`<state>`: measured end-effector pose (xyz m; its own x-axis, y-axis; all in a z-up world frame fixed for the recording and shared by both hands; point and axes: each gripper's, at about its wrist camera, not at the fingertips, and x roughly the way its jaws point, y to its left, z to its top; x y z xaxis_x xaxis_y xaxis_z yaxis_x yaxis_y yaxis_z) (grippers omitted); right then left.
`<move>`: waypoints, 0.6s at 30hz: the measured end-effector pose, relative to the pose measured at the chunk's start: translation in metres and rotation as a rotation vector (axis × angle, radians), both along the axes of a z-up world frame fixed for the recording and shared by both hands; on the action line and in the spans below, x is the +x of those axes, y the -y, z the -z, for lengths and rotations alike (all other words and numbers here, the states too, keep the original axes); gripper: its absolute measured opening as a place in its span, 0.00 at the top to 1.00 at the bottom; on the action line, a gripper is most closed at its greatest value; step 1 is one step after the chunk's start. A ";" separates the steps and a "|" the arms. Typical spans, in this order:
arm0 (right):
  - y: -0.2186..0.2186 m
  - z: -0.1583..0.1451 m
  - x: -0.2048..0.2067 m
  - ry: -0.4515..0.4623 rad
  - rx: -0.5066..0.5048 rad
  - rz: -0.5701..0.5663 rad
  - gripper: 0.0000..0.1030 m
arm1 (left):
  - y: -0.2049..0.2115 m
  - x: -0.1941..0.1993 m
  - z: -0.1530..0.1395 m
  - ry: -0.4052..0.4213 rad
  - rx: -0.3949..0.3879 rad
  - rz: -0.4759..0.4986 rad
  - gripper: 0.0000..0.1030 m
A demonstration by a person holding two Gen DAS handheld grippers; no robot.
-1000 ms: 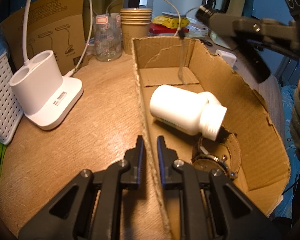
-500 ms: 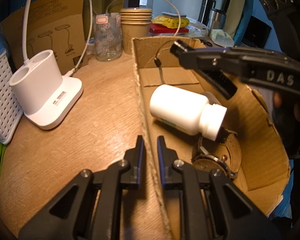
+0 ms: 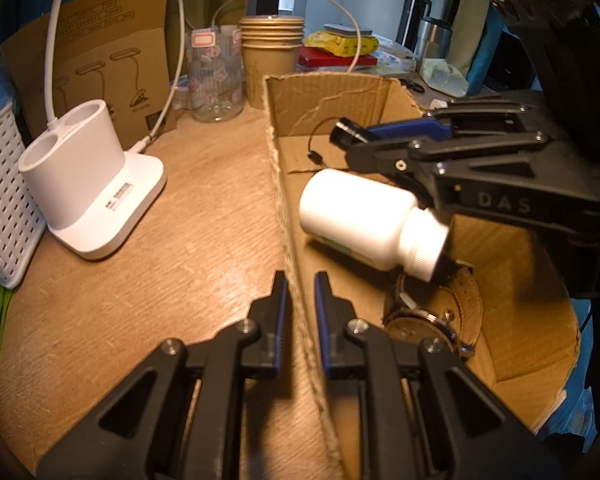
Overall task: Organize rigid objects
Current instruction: 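Carry the flashlight into the box with the right tool and release it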
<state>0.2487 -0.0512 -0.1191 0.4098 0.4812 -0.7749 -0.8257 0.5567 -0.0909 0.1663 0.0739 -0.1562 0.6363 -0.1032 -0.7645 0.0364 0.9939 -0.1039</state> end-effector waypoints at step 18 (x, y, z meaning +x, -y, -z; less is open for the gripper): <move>-0.023 0.003 -0.006 0.016 -0.119 -0.118 0.79 | 0.000 0.000 0.000 0.000 -0.001 0.000 0.86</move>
